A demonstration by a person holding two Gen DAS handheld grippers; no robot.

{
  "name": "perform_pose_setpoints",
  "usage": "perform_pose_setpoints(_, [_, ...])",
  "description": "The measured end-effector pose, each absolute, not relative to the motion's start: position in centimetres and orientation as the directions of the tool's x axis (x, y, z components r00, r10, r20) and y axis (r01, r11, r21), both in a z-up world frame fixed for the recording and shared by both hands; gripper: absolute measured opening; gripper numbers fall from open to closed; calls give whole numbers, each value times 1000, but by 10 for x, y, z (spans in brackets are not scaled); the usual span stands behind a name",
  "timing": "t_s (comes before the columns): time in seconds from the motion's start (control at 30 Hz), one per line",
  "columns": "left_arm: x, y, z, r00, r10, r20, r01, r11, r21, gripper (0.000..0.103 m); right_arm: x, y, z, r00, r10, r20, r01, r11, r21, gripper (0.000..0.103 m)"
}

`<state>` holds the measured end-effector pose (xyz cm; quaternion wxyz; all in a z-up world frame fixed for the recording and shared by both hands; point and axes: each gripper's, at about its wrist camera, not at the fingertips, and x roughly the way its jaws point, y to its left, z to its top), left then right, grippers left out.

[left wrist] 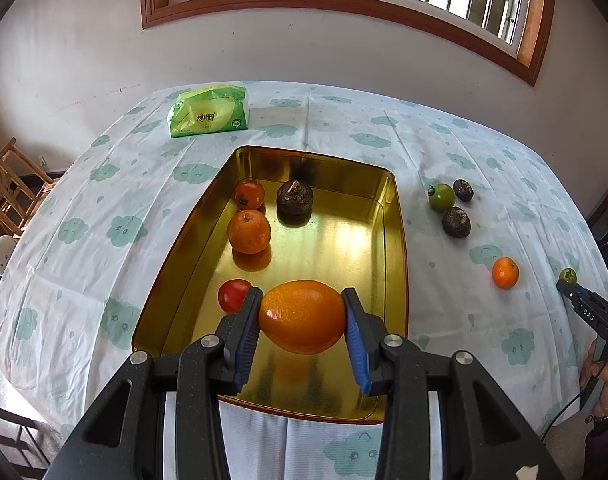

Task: Organize fruits
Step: 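Lower the orange into the gold tray and open the left gripper while the right gripper holds the green tomato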

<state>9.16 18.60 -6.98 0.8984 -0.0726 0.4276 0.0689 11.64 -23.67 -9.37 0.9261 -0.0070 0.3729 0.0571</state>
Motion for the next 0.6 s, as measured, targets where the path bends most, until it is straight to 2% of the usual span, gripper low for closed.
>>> perform_pose_setpoints(0.47, [144,183,-81,600,54,-798,-159,986,-53,36,115,-234,-96,709,102,-697,-117,993,27,36])
perform_pose_setpoints(0.6, [165,185,-86,582,13,-813,-155,983,-95,36,116,-234,-96,709,103,-698,-116,993,28,36])
